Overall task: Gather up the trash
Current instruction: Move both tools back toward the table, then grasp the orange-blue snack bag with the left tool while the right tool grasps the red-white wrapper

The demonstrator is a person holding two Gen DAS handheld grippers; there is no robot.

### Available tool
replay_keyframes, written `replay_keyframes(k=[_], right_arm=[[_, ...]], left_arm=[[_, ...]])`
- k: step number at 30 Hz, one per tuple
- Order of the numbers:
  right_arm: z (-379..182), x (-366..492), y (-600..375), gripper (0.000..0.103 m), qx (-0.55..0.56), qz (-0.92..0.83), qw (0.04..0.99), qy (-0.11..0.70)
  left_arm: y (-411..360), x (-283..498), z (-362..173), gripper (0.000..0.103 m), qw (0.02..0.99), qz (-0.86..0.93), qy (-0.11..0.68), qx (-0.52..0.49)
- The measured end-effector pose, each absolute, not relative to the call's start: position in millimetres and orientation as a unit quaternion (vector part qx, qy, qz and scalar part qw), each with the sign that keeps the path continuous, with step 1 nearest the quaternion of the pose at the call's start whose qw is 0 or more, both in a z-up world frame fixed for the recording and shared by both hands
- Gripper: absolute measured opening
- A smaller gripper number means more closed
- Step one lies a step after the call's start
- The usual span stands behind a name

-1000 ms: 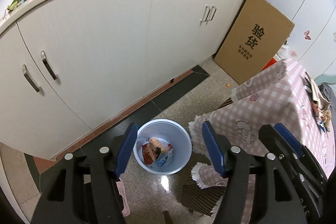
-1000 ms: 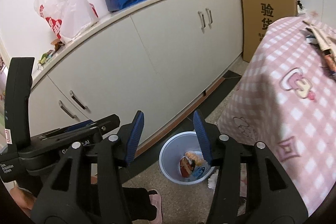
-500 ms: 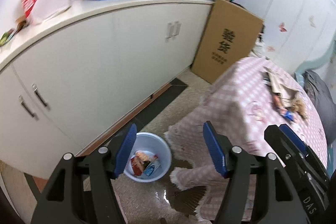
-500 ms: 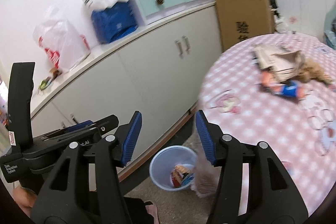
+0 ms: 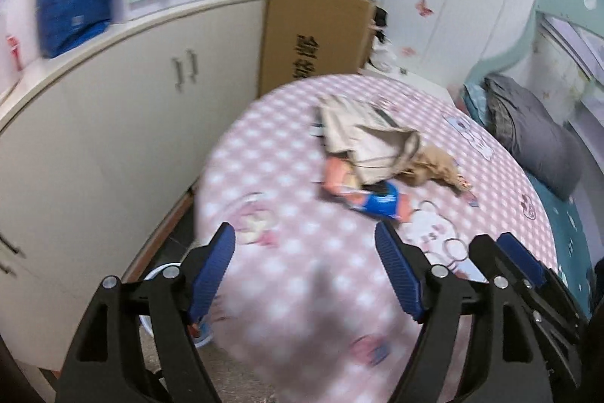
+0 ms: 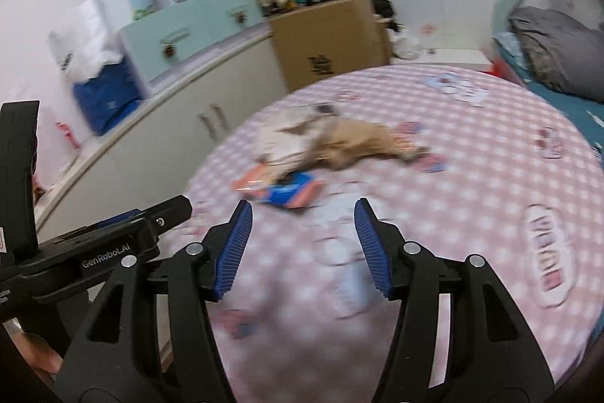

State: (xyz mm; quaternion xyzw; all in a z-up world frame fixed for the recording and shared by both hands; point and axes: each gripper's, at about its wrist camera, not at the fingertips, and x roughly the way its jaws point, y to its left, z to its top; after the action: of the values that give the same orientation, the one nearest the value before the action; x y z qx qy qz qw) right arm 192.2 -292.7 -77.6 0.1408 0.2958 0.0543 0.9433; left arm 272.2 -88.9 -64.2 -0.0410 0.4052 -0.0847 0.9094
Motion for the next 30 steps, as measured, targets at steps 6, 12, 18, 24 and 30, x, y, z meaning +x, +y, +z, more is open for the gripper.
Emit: replay_keyframes(k=[6, 12, 18, 24, 30], right_arm=[[-87.9, 212.0, -342.4, 0.059, 0.126, 0.014, 0.940, 0.317], [-98.2, 244.7, -366.2, 0.065, 0.079, -0.005, 0.933, 0.350], [-109.7, 285.2, -365.9, 0.065, 0.030, 0.008, 0.924, 0.381], [-114.6, 311.7, -352.1, 0.064, -0.025, 0.018, 0.917, 0.398], [-119.8, 317.5, -350.8, 0.030, -0.013, 0.040, 0.908, 0.416]], left_arm=[[-128.9, 307.5, -90.0, 0.075, 0.893, -0.099, 0.438, -0.035], [-147.7, 332.0, -111.2, 0.076, 0.885, -0.087, 0.455, -0.038], [-165.1, 344.8, -116.0, 0.077, 0.891, -0.062, 0.449, 0.011], [-161.2, 343.3, -114.0, 0.053, 0.897, -0.062, 0.436, 0.035], [-146.8, 340.6, -111.0, 0.027, 0.898, -0.074, 0.432, 0.030]])
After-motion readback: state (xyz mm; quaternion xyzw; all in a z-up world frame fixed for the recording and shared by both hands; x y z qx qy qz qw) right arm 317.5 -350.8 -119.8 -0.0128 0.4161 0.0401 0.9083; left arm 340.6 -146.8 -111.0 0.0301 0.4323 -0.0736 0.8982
